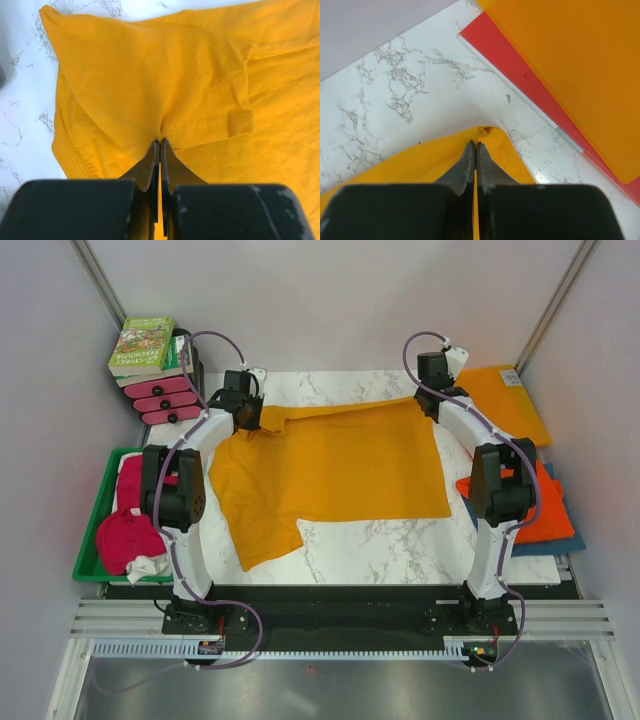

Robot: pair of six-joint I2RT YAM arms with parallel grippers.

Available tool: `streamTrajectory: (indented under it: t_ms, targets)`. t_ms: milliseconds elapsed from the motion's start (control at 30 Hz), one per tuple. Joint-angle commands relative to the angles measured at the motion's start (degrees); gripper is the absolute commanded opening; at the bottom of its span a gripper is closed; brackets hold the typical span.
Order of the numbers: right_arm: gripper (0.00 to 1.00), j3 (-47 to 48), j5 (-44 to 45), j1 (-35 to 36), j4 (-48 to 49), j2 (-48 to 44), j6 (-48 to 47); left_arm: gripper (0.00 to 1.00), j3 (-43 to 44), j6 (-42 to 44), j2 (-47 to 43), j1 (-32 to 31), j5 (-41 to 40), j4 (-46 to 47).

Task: Fold and stack the t-shirts
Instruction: Grap the side of the flattened tshirt furthest away from the robot with both arms

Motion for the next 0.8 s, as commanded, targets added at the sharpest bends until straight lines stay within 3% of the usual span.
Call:
streamTrajectory:
  t_ms: [0,233,533,767]
  targets:
    - [0.00,2.6,1.3,-0.4,-1.7,-0.8,-2.0,0.02,0.9,-1.4,-3.1,0.1,-1.3,-0.5]
    - [0.00,1.4,0.9,-0.4,-1.4,-0.4,-1.0,0.02,2.8,-0.9,-3.6,0.8,-2.1,-0.7]
    - [0.00,7.6,0.6,-0.6,-3.9,-1.6,-1.0,0.02,13.5,-1.9,-4.2,2.6,-1.4,-5.2]
    - [0.00,-1.3,0.6,-0.6,-3.3,-8.6,-0.4,0.02,7.5,-0.9,-11.0,2.7,-0.6,-5.9]
